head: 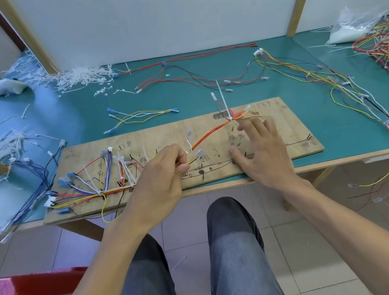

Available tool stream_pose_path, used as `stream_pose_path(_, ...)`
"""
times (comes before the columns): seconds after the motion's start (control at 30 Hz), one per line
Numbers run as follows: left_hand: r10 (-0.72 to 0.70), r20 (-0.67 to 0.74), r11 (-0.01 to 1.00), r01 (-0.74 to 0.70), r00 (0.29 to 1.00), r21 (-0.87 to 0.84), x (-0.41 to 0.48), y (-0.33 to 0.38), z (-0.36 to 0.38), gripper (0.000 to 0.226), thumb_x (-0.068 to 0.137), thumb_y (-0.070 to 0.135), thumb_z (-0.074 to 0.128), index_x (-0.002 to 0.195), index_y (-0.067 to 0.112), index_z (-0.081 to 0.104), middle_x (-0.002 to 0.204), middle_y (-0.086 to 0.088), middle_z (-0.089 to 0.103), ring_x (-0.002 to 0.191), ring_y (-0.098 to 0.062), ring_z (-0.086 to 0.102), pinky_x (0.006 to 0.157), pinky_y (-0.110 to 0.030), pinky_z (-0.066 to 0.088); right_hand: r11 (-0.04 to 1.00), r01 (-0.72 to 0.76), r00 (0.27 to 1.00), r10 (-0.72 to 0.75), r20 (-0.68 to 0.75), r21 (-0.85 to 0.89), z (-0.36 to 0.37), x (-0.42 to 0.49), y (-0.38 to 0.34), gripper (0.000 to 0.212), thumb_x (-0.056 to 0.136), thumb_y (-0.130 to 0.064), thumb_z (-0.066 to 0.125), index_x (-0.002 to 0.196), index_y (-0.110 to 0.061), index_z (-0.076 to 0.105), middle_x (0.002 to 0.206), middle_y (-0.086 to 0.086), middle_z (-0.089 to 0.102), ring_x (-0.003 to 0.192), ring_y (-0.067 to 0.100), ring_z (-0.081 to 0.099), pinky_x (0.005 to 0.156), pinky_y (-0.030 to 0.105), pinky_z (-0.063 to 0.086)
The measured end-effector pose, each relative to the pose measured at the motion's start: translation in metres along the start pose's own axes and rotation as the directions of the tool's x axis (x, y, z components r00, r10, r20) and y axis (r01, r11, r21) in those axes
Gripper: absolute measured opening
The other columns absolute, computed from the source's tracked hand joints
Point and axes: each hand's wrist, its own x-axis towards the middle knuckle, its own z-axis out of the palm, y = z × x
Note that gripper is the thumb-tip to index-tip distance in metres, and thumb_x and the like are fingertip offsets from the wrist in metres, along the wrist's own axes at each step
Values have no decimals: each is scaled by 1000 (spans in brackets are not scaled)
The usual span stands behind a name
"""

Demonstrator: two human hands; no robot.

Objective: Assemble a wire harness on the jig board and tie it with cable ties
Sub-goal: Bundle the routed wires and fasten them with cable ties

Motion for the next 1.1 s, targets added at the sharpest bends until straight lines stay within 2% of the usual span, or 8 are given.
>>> stream_pose_path(0.1, 102, 85, 977, -116, 991, 176, -10, -8, -6, 26, 95, 36, 71, 117, 31, 59, 120, 18, 59, 120, -10, 45, 103, -28, 37, 1000, -19, 1000, 19, 5, -6, 1, 0, 0, 40, 93, -42, 65, 126, -25, 52, 122, -8, 59, 107, 26, 42, 91, 47, 47)
stream_pose_path(0.17, 75, -48, 983, -66, 996, 171, -17, -13, -15, 35, 93, 40, 68, 126, 33, 60, 126, 20, 58, 125, -13, 41, 107, -28, 33, 999, -30, 999, 30, 19, -18, 1, -1, -1, 37, 94, -42, 66, 124, -25, 54, 120, -10, 62, 107, 27, 42, 91, 49, 46)
stream_pose_path(0.27, 3, -282, 936, 96, 959, 338, -21, -26, -29, 35, 88, 30, 75, 121, 27, 63, 116, 12, 64, 118, -22, 44, 101, -37, 35, 1000, -27, 999, 27, 26, -15, 0, -1, -2, 39, 94, -43, 67, 126, -27, 54, 122, -12, 62, 115, 27, 42, 94, 50, 46)
stream_pose_path(0.43, -148, 1, 868, 129, 989, 479, -19, -40, -36, 25, 91, 49, 69, 108, 34, 59, 103, 16, 60, 108, -19, 52, 97, -41, 33, 998, -62, 997, 61, 54, 21, 0, 1, -1, 41, 92, -44, 69, 126, -30, 51, 121, -9, 58, 120, 24, 42, 95, 53, 45)
stream_pose_path(0.63, -119, 105, 734, 16, 987, 679, -7, -48, -30, 27, 102, 53, 47, 107, 28, 57, 110, 7, 54, 110, -20, 54, 92, -40, 40, 999, -35, 998, 34, 57, 27, 3, 0, 1, 43, 93, -45, 69, 129, -33, 51, 125, -25, 47, 120, 21, 43, 92, 50, 46)
stream_pose_path(0.83, 105, 154, 603, -186, 982, 775, -12, -55, -27, 21, 106, 36, 52, 103, 15, 56, 100, -5, 55, 83, -29, 58, 70, -41, 40, 999, -39, 998, 39, 52, 10, 5, 1, 3, 36, 93, -48, 68, 121, -34, 51, 112, -27, 37, 121, 20, 43, 92, 48, 45)
stream_pose_path(0.97, 215, 104, 584, -214, 971, 783, -14, -59, -27, 28, 111, 27, 36, 95, 12, 54, 93, -7, 52, 74, -30, 52, 64, -42, 38, 999, -34, 999, 33, 41, 21, 5, 1, 2, 36, 92, -47, 69, 121, -34, 51, 108, -30, 30, 119, 21, 43, 90, 48, 44)
stream_pose_path(1.1, 236, -5, 658, -156, 972, 736, -17, -60, -26, 7, 103, 13, 50, 96, 11, 50, 95, -9, 50, 60, -28, 39, 56, -38, 34, 1000, 4, 999, -3, 51, -18, 2, 0, 0, 41, 95, -50, 59, 134, -38, 51, 114, -21, 53, 118, 24, 44, 91, 49, 46)
